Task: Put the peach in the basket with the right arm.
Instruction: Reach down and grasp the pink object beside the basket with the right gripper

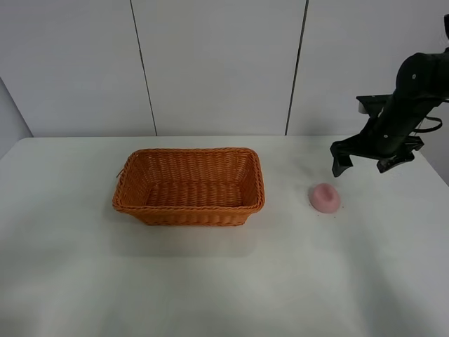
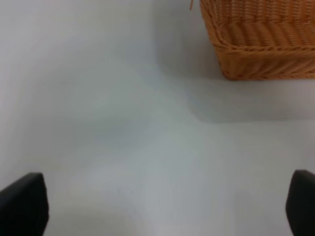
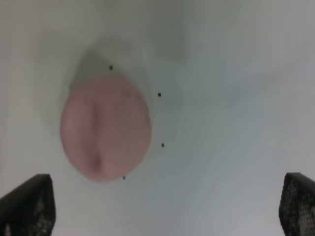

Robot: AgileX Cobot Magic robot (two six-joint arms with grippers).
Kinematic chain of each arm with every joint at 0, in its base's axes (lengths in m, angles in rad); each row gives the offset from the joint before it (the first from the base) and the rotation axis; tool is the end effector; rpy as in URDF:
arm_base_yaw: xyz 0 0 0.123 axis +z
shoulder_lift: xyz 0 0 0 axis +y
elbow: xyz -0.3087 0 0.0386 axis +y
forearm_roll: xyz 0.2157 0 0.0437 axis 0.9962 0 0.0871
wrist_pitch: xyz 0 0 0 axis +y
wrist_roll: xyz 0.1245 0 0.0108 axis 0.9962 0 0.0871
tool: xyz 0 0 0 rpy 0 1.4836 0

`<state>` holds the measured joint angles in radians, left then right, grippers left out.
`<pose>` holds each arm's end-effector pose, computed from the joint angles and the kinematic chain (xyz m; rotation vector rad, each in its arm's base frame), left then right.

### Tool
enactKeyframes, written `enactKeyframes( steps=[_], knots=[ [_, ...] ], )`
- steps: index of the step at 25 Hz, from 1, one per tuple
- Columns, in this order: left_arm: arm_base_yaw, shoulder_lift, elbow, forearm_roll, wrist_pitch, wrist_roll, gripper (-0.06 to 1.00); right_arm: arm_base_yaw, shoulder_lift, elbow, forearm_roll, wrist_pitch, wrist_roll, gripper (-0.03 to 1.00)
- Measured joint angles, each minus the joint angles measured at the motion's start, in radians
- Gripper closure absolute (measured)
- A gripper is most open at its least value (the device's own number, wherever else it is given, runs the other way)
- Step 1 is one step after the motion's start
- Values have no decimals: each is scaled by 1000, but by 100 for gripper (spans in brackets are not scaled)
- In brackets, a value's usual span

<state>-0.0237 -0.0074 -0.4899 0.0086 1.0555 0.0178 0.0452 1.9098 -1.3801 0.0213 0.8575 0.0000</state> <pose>-0.0289 0.0016 0.2438 0.0420 2.0413 0.0066 0.3802 0.0192 0.2096 -0.0480 2.8707 0.0347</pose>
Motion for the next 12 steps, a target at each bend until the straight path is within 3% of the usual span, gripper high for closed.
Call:
enactKeyframes(
  steps=[7,12],
  knots=[
    [0,0,0,0,0,0,-5,77,27,-45,-1,-17,0,27],
    [0,0,0,0,0,0,-5,84,28,-45,0,-43,5,27]
  ],
)
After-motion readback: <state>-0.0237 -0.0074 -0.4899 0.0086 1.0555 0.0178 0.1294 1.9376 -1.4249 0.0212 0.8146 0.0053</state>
